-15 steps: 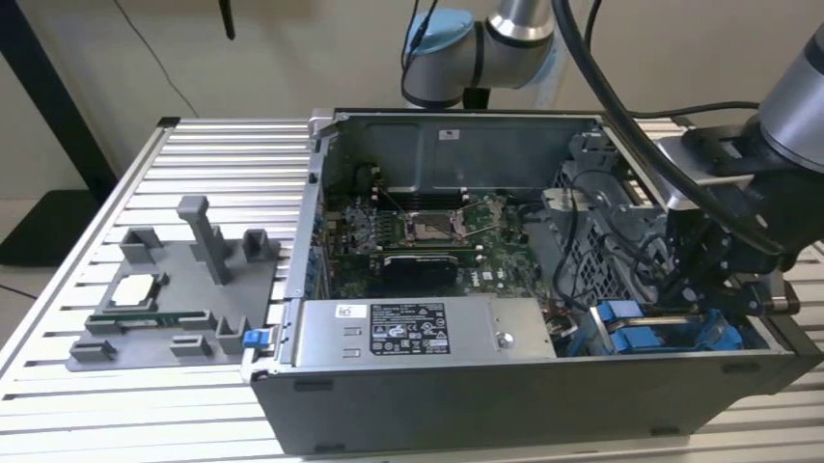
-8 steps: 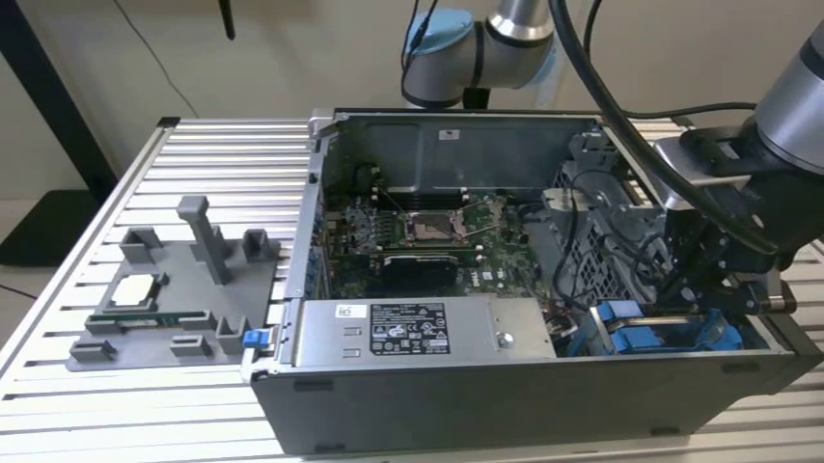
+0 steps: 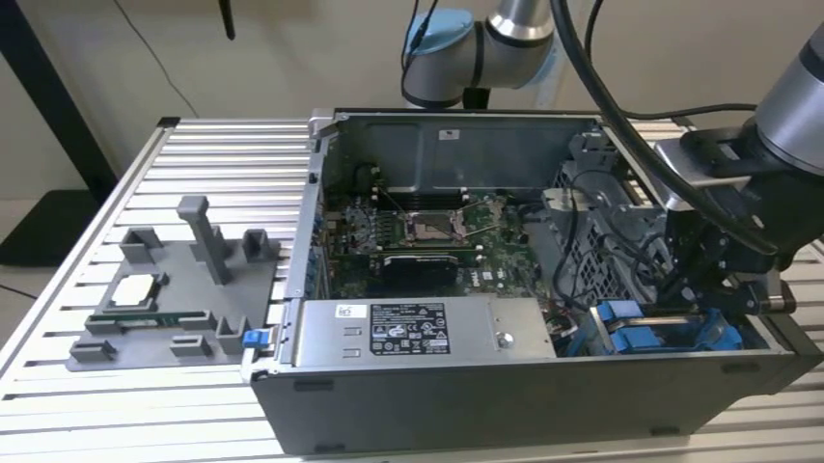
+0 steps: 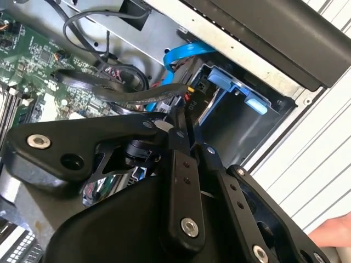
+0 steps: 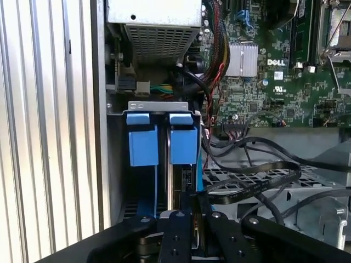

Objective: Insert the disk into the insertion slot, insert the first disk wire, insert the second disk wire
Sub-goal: 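Insert the second disk wire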

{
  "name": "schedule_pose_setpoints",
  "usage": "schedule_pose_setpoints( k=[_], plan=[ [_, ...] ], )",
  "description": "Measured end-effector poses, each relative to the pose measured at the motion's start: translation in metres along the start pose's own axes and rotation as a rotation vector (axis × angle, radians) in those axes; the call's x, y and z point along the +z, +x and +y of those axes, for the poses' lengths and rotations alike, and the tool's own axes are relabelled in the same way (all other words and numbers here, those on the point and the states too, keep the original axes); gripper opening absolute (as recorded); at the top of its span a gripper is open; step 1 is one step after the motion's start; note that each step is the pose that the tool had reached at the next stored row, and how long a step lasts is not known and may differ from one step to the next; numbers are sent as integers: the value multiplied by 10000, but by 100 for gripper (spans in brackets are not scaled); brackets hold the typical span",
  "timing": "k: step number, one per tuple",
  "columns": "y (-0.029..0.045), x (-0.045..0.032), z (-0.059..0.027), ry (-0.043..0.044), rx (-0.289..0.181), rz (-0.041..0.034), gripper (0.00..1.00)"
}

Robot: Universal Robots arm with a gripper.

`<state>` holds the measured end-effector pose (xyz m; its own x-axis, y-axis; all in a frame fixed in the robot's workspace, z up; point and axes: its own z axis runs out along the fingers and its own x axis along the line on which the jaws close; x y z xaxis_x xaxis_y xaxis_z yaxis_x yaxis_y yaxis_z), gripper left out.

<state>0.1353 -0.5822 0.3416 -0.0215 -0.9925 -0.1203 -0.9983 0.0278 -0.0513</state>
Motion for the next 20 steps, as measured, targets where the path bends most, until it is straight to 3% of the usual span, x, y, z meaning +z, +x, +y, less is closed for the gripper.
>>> schedule_pose_setpoints(
  k=[14,15,20],
  plan=[
    [7,64,0,4,23,3,0],
    [10,65,0,4,24,1,100],
    [10,65,0,3,25,-29,100]
  ],
)
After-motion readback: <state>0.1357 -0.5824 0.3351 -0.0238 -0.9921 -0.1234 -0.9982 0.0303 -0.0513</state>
